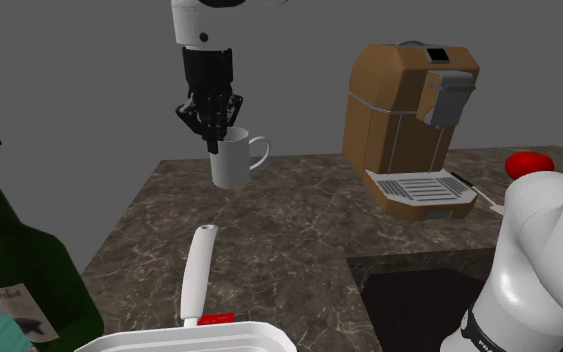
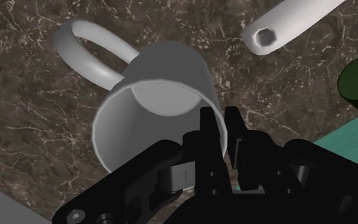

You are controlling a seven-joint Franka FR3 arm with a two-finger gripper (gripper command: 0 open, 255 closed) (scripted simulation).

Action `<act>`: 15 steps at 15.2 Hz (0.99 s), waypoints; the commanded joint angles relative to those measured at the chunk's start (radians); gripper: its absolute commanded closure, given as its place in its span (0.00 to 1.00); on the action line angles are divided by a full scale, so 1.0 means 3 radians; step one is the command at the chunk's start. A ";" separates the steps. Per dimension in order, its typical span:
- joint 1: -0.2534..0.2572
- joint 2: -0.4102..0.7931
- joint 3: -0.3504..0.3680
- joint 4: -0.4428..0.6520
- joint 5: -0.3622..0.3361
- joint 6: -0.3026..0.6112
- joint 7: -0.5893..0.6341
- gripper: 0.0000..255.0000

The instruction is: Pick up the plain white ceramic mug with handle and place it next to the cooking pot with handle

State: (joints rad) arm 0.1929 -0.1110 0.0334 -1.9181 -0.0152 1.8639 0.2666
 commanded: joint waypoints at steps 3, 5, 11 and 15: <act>0.0001 0.0010 0.0001 -0.0169 -0.0001 0.0181 0.0004 1.00; 0.0001 0.0019 0.0001 -0.0248 -0.0002 0.0269 0.0006 1.00; 0.0001 0.0066 0.0001 -0.0467 -0.0006 0.0535 0.0012 1.00; 0.0000 0.0111 0.0002 -0.0598 -0.0009 0.0712 0.0017 1.00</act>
State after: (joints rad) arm 0.1930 -0.0818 0.0339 -2.0853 -0.0176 2.0604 0.2710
